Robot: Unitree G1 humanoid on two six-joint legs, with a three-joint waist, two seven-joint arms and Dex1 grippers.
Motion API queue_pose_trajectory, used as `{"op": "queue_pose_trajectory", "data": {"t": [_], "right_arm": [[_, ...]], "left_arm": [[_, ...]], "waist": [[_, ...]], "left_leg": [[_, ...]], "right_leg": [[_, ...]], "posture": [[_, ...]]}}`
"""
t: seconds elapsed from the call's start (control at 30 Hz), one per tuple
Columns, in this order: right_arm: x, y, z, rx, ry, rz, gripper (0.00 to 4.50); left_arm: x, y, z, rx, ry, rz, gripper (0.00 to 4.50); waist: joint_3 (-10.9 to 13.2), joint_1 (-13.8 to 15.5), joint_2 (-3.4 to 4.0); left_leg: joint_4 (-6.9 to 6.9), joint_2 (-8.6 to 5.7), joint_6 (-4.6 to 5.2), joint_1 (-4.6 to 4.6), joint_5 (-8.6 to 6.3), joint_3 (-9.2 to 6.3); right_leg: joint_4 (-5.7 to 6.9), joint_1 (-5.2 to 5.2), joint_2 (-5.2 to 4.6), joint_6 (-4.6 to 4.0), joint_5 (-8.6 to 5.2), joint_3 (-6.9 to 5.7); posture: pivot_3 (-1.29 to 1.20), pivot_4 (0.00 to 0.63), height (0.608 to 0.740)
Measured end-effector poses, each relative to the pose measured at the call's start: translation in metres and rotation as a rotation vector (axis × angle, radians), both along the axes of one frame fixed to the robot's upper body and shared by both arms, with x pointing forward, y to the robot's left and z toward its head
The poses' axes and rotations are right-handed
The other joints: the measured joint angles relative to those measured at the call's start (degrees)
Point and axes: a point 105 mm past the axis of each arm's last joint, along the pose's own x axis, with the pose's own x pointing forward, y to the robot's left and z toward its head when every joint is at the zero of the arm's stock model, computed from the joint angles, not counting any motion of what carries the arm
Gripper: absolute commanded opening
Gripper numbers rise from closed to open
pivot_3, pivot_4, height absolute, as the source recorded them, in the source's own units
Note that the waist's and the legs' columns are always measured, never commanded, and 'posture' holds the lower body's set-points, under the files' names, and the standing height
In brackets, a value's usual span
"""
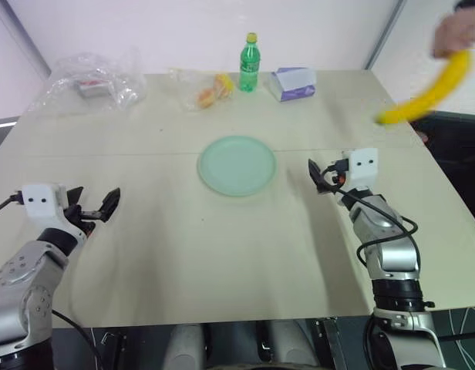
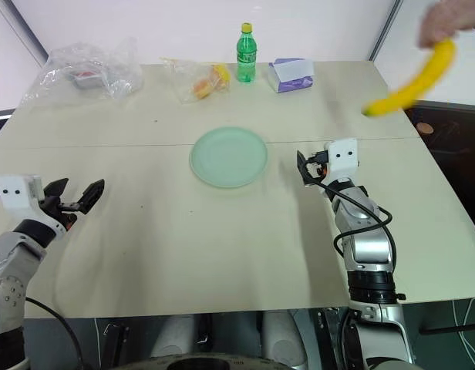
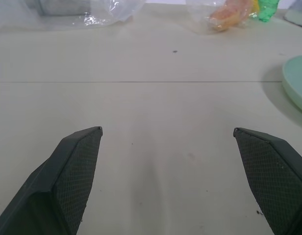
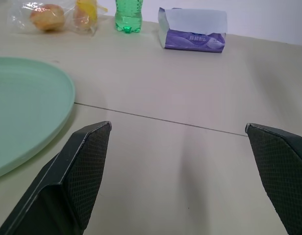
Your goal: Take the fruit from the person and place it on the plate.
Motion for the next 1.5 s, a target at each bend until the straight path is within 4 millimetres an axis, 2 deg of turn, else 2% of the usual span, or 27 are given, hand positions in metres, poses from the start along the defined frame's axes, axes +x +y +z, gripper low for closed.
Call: {"op": "queue_pose_trajectory", "data": {"t": [0.37, 0.53, 0.67, 0.77, 0.83, 0.97, 1.0, 1.07, 1.17, 1.27, 1.37, 1.43, 1.5], "right_arm": [[0.001, 0.0, -0.004, 0.004, 0.011, -0.003, 4.47], [0.001, 0.0, -0.003, 0.002, 0.005, 0.0, 4.47], [0.001, 0.001, -0.003, 0.001, 0.002, 0.002, 4.47], [-0.002, 0.01, -0.001, 0.052, 0.021, 0.116, 4.47], [-0.012, 0.026, 0.012, 0.101, 0.06, 0.334, 4.47], [-0.05, 0.047, 0.081, 0.055, 0.061, 0.738, 4.47], [-0.057, 0.051, 0.09, 0.039, 0.059, 0.79, 4.47], [-0.073, 0.062, 0.099, 0.014, 0.08, 0.895, 4.47], [-0.077, 0.069, 0.093, 0.027, 0.125, 0.926, 4.47], [-0.074, 0.074, 0.097, 0.039, 0.107, 0.918, 4.47], [-0.072, 0.077, 0.098, 0.038, 0.095, 0.906, 4.47], [-0.069, 0.079, 0.096, 0.046, 0.09, 0.893, 4.47], [-0.067, 0.08, 0.093, 0.047, 0.089, 0.88, 4.47]], "left_arm": [[0.0, -0.002, 0.001, -0.003, 0.001, -0.023, 4.5], [0.003, -0.014, 0.025, 0.013, -0.037, -0.143, 4.5], [0.004, -0.011, 0.026, 0.019, -0.034, -0.136, 4.5], [0.004, -0.009, 0.023, 0.015, -0.024, -0.128, 4.5], [0.003, -0.009, 0.02, 0.016, -0.016, -0.122, 4.5], [0.002, -0.007, 0.015, 0.026, 0.004, -0.115, 4.5], [0.001, -0.006, 0.014, 0.027, 0.005, -0.115, 4.5], [0.001, -0.006, 0.011, 0.036, 0.011, -0.12, 4.5], [0.002, -0.013, 0.008, 0.04, 0.025, -0.159, 4.5], [0.007, -0.022, 0.024, 0.055, 0.005, -0.234, 4.5], [0.016, -0.037, 0.063, 0.115, -0.067, -0.342, 4.5], [0.021, -0.051, 0.079, 0.145, -0.1, -0.41, 4.5], [0.027, -0.06, 0.081, 0.148, -0.104, -0.45, 4.5]], "waist": [[0.0, 0.0, 0.0], [0.0, 0.0, 0.0], [0.0, -0.1, 0.0], [0.0, -0.2, 0.0], [0.0, -0.1, 0.08], [0.0, 0.1, 0.05], [0.0, 0.2, -0.01], [-0.1, 0.4, -0.11], [-0.1, 1.0, -0.11], [0.0, 1.5, -0.12], [0.0, 1.9, -0.17], [0.0, 1.8, -0.17], [0.0, 1.5, -0.16]], "left_leg": [[0.0, 0.0, 0.0, 0.0, 0.0, 0.0], [0.01, 0.0, 0.0, 0.01, 0.0, 0.0], [0.0, 0.01, 0.0, 0.02, 0.0, 0.0], [0.0, 0.02, 0.0, 0.02, 0.0, -0.01], [0.01, 0.02, 0.0, 0.02, 0.0, -0.02], [0.0, 0.03, 0.0, 0.03, 0.0, -0.11], [-0.02, 0.03, 0.01, 0.06, 0.0, -0.1], [-0.02, 0.08, 0.01, 0.12, -0.01, -0.11], [0.03, 0.07, 0.01, 0.11, 0.0, -0.05], [0.13, 0.05, 0.01, 0.03, 0.0, -0.08], [0.26, 0.01, 0.01, -0.02, -0.01, -0.08], [0.27, -0.03, 0.01, -0.02, -0.01, -0.02], [0.26, -0.03, 0.01, -0.02, 0.0, -0.02]], "right_leg": [[0.0, 0.0, 0.0, 0.0, 0.0, 0.0], [0.01, 0.01, 0.0, 0.0, 0.0, 0.0], [0.01, 0.01, 0.02, 0.0, 0.0, 0.0], [0.01, 0.01, 0.03, 0.0, 0.0, 0.0], [0.01, 0.01, 0.0, 0.0, 0.0, 0.0], [0.0, 0.05, 0.0, 0.0, 0.0, -0.04], [-0.02, 0.08, 0.02, -0.02, -0.01, -0.06], [-0.05, 0.16, 0.08, -0.04, -0.02, -0.07], [-0.05, 0.14, 0.07, -0.06, -0.03, -0.04], [-0.04, 0.12, 0.05, -0.06, -0.03, -0.05], [-0.06, 0.17, -0.01, -0.06, -0.03, -0.08], [-0.07, 0.17, -0.04, -0.03, -0.02, -0.05], [-0.06, 0.18, -0.04, -0.01, 0.0, -0.04]], "posture": [[0.0, 0.15, 0.74], [0.0, 0.15, 0.74], [0.0, 0.15, 0.74], [0.0, 0.15, 0.74], [0.0, 0.15, 0.74], [0.0, 0.15, 0.74], [0.0, 0.15, 0.74], [0.0, 0.15, 0.74], [0.0, 0.15, 0.74], [0.0, 0.15, 0.74], [0.0, 0.15, 0.74], [0.0, 0.15, 0.74], [0.0, 0.15, 0.74]]}}
